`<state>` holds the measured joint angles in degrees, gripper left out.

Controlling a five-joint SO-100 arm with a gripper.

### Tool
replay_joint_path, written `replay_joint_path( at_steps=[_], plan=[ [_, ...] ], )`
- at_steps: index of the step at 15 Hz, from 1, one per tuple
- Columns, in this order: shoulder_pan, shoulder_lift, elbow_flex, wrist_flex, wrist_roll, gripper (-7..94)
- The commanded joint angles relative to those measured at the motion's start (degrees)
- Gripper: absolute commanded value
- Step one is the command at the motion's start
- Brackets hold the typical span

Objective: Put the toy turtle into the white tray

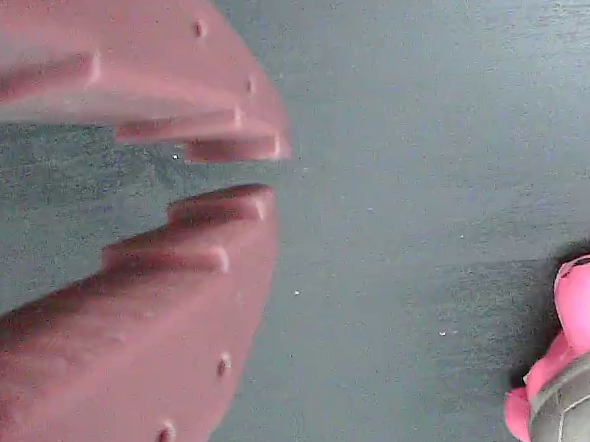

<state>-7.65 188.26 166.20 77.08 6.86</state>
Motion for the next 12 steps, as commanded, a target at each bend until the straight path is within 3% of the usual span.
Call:
replay_joint_path(
  at_steps=[1, 4, 12],
  plan=[
    [-2.2, -4.48, -1.41, -5.36, 2.46, 0],
    [-3.6, -23.47, -10.63, -12.04, 3.69, -1],
    [-6.5, -60.82, -44.47, -9.58, 7.91, -1]
  ],
)
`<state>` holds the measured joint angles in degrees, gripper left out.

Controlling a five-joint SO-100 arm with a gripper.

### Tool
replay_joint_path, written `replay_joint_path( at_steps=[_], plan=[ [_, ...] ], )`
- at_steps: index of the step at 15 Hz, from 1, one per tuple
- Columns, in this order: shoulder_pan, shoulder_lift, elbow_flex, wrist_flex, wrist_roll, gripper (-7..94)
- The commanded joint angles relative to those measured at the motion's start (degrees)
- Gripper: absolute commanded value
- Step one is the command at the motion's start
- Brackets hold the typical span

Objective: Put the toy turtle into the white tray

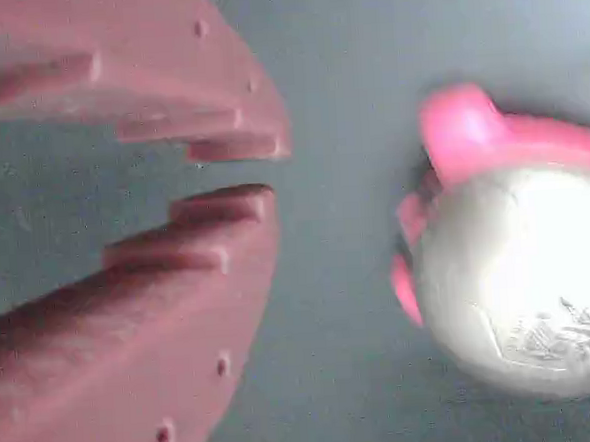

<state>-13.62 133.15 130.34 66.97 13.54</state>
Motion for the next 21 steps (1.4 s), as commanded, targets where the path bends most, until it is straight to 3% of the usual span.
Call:
replay_joint_path(
  at_steps=[1, 6, 10, 12, 16, 17, 21],
  plan=[
    [-0.62, -9.93, -12.13, 0.88, 1.85, -1],
    [-2.37, -28.39, -27.51, 6.77, 5.36, 2],
    [-3.52, -35.77, -32.26, 8.09, 9.76, 39],
    [-4.48, -38.76, -34.19, 9.05, 12.22, 49],
    [-7.21, -42.63, -36.65, 10.99, 16.7, 55],
    [-7.29, -44.12, -37.44, 11.16, 17.58, 61],
    [-7.21, -48.25, -38.67, 10.9, 18.28, 61]
  ],
)
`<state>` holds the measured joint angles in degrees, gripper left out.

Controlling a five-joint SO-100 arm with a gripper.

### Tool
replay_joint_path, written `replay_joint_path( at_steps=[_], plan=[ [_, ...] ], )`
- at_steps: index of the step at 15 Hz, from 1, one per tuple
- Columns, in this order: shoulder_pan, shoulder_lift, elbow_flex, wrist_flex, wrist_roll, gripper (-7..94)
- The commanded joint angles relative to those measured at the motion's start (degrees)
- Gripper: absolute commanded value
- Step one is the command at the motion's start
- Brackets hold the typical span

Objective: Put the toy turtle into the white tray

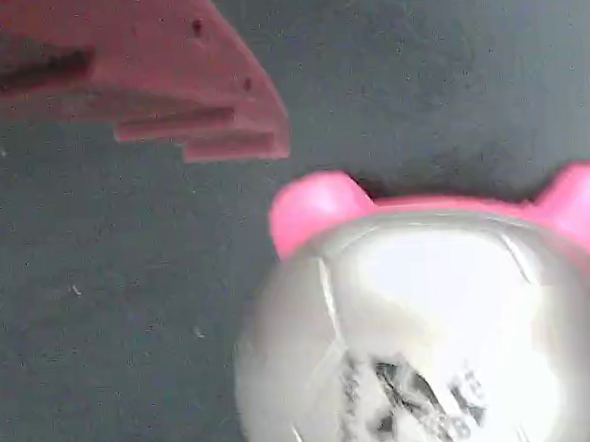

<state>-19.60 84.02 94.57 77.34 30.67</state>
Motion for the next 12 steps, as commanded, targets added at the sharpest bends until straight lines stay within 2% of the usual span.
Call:
replay_joint_path(
  at_steps=[1, 12],
  plan=[
    [-1.32, -0.35, -3.08, 0.18, 1.14, 61],
    [-2.64, -11.78, -6.06, -5.36, 5.71, 61]
  ],
)
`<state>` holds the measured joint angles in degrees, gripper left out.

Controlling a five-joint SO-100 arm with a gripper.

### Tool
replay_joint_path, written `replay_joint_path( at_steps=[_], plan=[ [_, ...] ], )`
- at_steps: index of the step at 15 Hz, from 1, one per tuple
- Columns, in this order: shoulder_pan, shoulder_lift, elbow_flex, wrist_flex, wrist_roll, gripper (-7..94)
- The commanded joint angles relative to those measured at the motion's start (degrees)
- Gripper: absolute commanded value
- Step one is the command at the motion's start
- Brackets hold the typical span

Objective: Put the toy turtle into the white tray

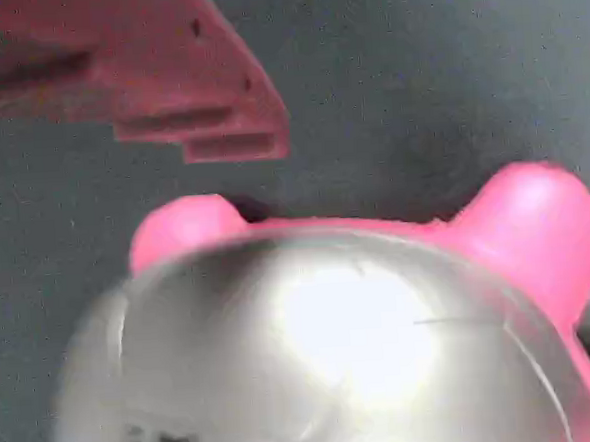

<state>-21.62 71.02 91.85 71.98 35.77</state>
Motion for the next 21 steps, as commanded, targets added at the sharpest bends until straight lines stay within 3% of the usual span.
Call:
replay_joint_path(
  at_steps=[1, 5, 11, 15, 21],
  plan=[
    [-0.62, 0.26, -3.69, -0.26, 0.7, 61],
    [-0.18, -2.81, -6.86, 1.23, 1.14, 60],
    [-0.35, -2.72, -6.59, 1.05, 2.37, 0],
    [-0.35, -0.7, -5.62, 1.85, 1.67, 0],
    [8.17, 21.09, -3.52, 10.55, -8.88, -1]
  ],
)
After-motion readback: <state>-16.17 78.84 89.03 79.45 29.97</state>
